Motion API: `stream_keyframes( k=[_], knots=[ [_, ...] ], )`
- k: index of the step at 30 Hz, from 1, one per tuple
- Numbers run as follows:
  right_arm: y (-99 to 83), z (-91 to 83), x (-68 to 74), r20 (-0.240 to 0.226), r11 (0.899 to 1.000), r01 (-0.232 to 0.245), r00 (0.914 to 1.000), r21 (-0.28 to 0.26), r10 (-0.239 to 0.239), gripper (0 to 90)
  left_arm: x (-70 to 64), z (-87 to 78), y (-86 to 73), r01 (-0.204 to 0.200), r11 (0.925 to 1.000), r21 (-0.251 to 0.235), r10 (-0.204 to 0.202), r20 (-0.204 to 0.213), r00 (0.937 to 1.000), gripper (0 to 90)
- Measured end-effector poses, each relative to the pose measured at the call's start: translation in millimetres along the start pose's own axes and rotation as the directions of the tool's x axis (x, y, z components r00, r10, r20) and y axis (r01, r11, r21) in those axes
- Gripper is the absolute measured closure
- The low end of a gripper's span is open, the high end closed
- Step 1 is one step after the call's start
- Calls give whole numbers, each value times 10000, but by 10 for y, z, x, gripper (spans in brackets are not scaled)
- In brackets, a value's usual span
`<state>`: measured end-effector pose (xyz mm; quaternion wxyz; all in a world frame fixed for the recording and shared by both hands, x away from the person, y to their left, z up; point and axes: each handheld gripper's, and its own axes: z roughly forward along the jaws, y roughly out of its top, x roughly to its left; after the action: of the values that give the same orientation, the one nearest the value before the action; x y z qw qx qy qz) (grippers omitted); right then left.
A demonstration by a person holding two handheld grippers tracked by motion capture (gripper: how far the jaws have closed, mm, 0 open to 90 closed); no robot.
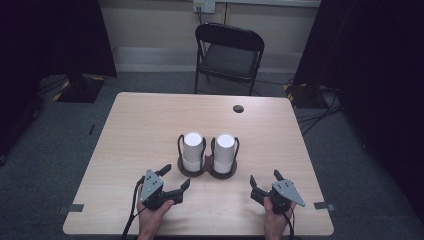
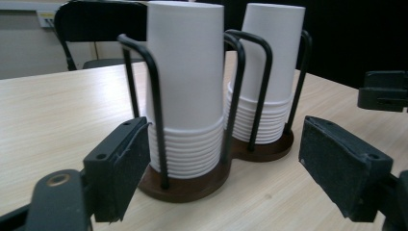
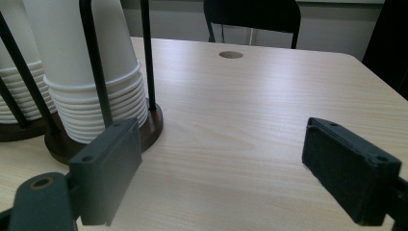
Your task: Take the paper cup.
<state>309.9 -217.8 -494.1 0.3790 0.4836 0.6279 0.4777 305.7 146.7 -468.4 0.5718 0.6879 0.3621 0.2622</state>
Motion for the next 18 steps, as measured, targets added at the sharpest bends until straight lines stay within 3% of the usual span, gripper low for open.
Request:
stream_keyframes(
  k=[6,9,12,18],
  knots=[
    [-5,-13,-13,-88,9999,-91,9999,-106,90,130,-56,53,88,-186,9998,19,185,339,9993,181],
    [-8,-18,-20,-135,9997,-161,9998,-176,159,130,-79,72,140,-96,10000,-29,97,485,9988,182],
    [-11,-23,-31,-226,9994,-257,9994,-245,251,130,-108,99,200,-43,9999,-140,55,894,9960,209],
    [-14,-31,-40,-273,9990,-323,9991,-316,314,130,-168,160,310,-287,9994,-215,309,1110,9933,210]
  ],
)
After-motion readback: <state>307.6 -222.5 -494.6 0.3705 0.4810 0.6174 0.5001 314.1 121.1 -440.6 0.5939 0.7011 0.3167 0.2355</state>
